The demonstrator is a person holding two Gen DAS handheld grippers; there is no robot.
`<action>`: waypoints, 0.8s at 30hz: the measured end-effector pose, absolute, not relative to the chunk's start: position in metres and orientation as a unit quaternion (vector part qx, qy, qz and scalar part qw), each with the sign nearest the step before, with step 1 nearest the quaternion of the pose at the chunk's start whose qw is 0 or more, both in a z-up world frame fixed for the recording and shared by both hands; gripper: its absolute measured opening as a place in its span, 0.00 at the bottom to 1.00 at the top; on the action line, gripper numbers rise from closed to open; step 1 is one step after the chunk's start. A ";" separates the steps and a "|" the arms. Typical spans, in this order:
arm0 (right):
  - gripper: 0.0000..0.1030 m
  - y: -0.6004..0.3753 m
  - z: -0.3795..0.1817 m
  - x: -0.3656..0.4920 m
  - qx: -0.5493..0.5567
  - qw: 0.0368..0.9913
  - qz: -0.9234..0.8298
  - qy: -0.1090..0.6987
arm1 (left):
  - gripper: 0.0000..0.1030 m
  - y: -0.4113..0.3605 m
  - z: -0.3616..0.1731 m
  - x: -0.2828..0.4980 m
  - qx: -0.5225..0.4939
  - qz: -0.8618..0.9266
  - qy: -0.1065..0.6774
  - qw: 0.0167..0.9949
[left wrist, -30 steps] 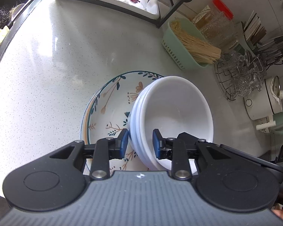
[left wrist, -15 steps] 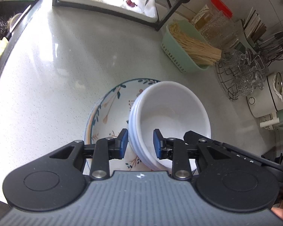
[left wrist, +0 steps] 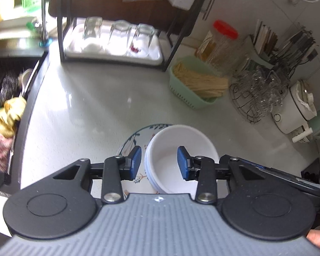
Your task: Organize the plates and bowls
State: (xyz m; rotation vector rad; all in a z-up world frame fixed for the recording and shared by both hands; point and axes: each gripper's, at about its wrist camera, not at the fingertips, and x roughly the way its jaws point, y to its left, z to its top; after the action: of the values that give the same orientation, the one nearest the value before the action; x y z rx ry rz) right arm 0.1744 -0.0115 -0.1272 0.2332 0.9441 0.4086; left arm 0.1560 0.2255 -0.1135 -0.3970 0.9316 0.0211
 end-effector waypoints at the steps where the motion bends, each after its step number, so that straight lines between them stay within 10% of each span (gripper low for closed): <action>1: 0.39 -0.012 -0.122 0.171 0.111 0.868 0.194 0.444 | 0.44 0.224 -0.106 0.153 -0.183 0.008 0.439 0.880; 4: 0.40 -0.016 -0.106 0.163 0.106 0.879 0.195 0.422 | 0.55 0.221 -0.085 0.145 -0.158 0.004 0.420 0.893; 8: 0.89 -0.024 -0.083 0.148 0.096 0.897 0.201 0.381 | 0.79 0.218 -0.056 0.126 -0.137 0.015 0.391 0.910; 24: 0.89 -0.088 -0.021 0.078 0.086 0.938 0.227 0.249 | 0.94 0.152 0.008 0.032 -0.094 0.077 0.330 0.936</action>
State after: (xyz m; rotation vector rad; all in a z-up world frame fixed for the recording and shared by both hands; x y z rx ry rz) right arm 0.0776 -0.0877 -0.0206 0.1761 0.5076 0.4633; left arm 0.0322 0.1520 0.0079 -0.1911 0.6748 0.1570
